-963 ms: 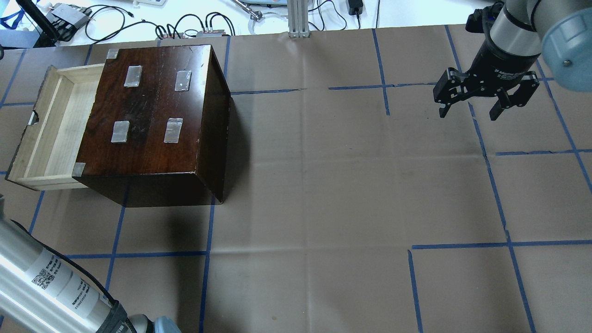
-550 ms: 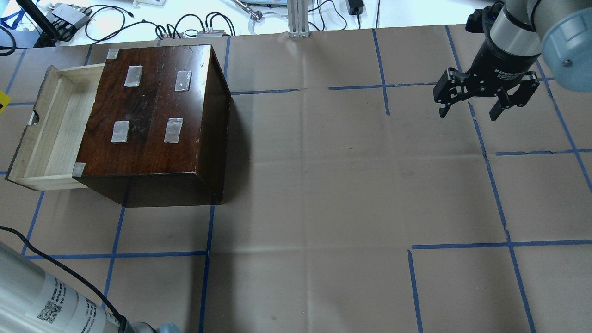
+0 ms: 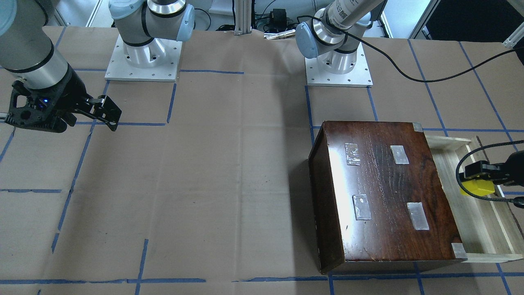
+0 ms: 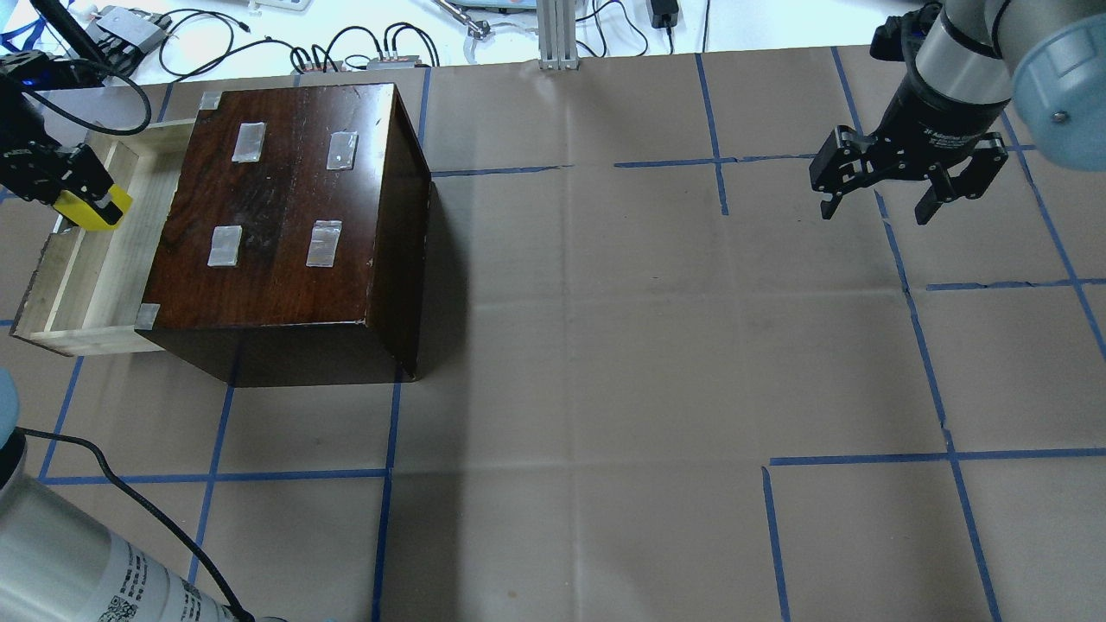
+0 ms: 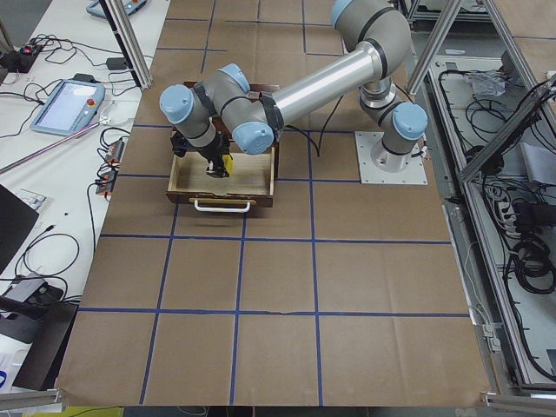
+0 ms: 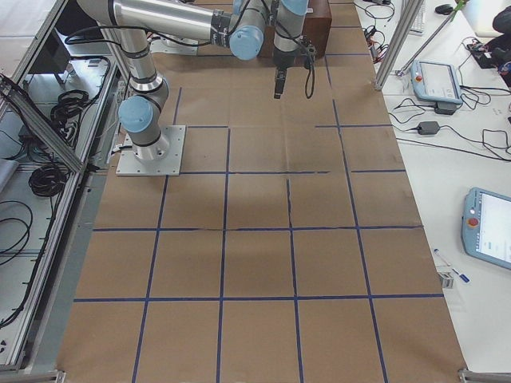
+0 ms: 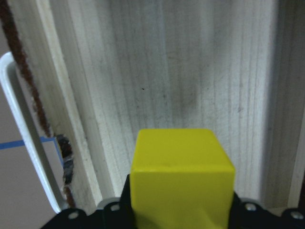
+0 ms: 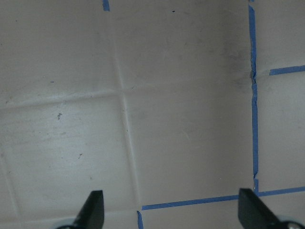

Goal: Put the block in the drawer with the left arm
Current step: 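Carry the yellow cube over the open drawer and release it inside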

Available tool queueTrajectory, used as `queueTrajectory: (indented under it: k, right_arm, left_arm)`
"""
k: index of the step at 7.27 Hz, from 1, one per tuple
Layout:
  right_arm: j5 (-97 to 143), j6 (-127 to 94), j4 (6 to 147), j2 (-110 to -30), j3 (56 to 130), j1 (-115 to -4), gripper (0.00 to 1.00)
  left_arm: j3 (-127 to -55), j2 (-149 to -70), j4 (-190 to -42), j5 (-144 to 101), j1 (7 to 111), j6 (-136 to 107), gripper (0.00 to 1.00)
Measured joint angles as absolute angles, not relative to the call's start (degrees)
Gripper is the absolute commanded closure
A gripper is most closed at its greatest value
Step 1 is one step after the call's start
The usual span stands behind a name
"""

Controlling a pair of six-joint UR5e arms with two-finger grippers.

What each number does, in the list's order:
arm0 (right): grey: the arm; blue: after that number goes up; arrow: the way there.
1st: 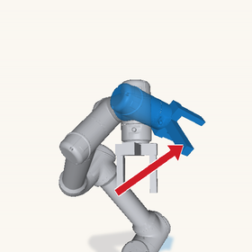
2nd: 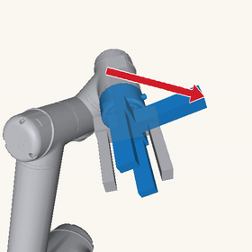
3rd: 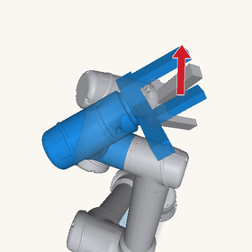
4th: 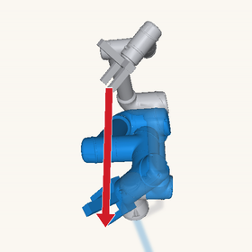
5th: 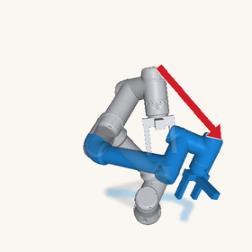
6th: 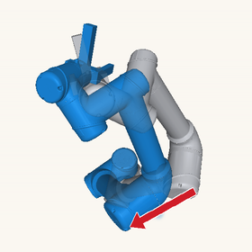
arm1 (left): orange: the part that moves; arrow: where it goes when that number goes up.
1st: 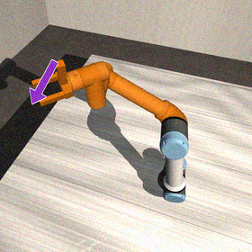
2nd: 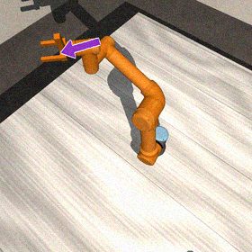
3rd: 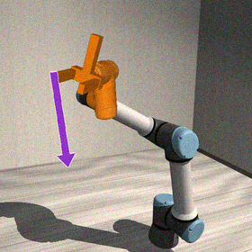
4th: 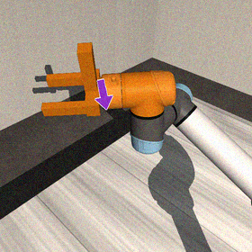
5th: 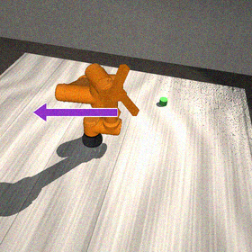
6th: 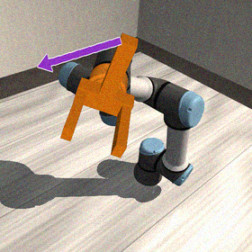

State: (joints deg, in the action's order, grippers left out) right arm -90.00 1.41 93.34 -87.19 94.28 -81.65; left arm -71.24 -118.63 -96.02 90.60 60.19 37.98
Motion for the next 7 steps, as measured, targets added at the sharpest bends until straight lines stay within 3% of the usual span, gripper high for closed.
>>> queueTrajectory:
  k: [5, 6, 7]
  right_arm:
    - [-90.00, 1.49, 93.34, -87.16, 94.27, -81.65, 0.00]
    - [-90.00, 1.48, 93.34, -87.17, 94.29, -81.65, 0.00]
    - [-90.00, 1.46, 93.34, -87.18, 94.30, -81.65, 0.00]
  left_arm:
    - [-72.17, -121.67, -95.36, 90.85, 60.30, 36.28, 0.97]
    - [-72.21, -121.87, -95.36, 90.80, 60.31, 35.95, 0.89]
    - [-72.21, -122.09, -95.36, 90.74, 60.38, 35.83, 0.67]
